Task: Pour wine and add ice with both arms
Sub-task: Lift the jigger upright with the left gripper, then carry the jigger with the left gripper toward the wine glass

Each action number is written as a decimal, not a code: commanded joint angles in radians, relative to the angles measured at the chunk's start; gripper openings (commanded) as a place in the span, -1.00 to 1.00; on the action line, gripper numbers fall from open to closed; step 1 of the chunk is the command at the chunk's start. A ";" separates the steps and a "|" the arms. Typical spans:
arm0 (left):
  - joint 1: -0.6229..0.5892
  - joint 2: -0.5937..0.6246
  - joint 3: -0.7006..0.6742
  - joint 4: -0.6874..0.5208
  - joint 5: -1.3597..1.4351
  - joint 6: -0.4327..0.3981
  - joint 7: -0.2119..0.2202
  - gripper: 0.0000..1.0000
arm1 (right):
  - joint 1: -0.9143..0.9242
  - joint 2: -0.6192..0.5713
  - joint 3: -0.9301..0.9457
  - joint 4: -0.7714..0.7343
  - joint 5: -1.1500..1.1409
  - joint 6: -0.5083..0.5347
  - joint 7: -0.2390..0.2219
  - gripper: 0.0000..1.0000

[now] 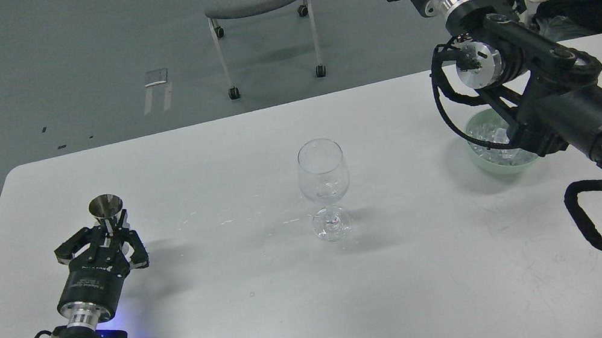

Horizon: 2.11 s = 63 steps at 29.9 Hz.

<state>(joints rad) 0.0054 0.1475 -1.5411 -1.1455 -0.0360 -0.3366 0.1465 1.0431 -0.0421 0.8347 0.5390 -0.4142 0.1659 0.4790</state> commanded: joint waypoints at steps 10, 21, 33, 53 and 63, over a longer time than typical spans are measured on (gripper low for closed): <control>-0.088 0.052 0.009 -0.094 0.005 0.088 0.087 -1.00 | 0.123 0.013 0.001 -0.083 0.012 -0.009 -0.165 1.00; -0.084 0.057 0.045 -0.198 0.010 0.131 0.116 -1.00 | -0.004 0.016 -0.014 -0.076 0.011 0.050 -0.093 1.00; -0.079 0.109 0.065 -0.296 0.011 0.175 0.150 -1.00 | -0.103 -0.021 -0.014 -0.080 0.009 0.135 0.009 1.00; -0.074 0.238 0.168 -0.493 0.099 0.338 0.200 -1.00 | -0.166 -0.016 -0.019 -0.064 -0.001 0.135 0.010 1.00; -0.076 0.254 0.220 -0.577 0.154 0.418 0.235 -1.00 | -0.184 -0.015 -0.020 -0.034 -0.005 0.135 0.010 1.00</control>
<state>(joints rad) -0.0704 0.3985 -1.3323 -1.7005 0.1083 0.0578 0.3680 0.8639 -0.0568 0.8147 0.4900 -0.4175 0.3007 0.4888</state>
